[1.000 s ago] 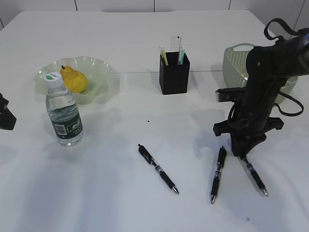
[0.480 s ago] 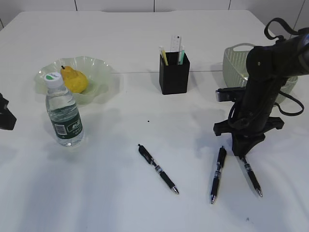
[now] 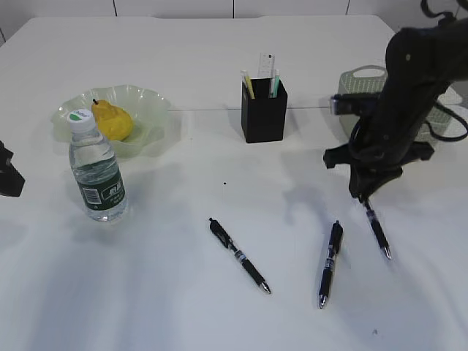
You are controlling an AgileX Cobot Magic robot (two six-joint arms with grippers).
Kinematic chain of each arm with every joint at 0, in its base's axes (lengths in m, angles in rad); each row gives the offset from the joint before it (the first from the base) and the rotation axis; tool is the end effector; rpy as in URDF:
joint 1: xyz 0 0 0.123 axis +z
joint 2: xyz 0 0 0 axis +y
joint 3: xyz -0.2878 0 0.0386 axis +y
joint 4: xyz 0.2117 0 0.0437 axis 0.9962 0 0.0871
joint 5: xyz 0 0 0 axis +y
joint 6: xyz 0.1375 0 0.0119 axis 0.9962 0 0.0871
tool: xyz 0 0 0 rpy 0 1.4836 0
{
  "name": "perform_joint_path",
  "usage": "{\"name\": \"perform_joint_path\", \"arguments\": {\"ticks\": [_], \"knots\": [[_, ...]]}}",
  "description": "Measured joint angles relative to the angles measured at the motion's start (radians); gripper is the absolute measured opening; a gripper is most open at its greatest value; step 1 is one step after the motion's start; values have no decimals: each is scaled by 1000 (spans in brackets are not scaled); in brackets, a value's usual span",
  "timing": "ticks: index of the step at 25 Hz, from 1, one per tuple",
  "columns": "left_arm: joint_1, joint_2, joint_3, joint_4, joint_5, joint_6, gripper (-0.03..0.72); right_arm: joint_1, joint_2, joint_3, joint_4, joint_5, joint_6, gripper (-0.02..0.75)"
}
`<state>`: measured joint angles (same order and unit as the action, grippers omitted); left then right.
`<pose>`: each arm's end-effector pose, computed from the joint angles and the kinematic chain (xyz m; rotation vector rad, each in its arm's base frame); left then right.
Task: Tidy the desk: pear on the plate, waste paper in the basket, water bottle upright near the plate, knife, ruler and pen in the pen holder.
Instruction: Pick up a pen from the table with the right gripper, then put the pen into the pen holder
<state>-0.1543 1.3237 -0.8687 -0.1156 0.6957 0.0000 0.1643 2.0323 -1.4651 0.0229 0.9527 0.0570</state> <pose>0.2391 -0.0475 0.2376 0.1117 2.6356 -0.1804 0.3781 0.0653 0.1499 -0.1432 3.0027 0.0522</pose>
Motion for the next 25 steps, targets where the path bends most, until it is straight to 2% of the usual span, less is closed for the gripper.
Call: {"name": "perform_joint_path", "arguments": {"ticks": [6,11,17,25], "knots": [[0,0,0,0,0,0,456,0,-13,-187,76,-3,-30,97],[0,0,0,0,0,0,456,0,-13,-309,152,-93,-90,97],[0,0,0,0,0,0,456,0,-13,-323,224,-276,-198,97],[0,0,0,0,0,0,456,4,27,-325,454,-489,-475,97]]}}
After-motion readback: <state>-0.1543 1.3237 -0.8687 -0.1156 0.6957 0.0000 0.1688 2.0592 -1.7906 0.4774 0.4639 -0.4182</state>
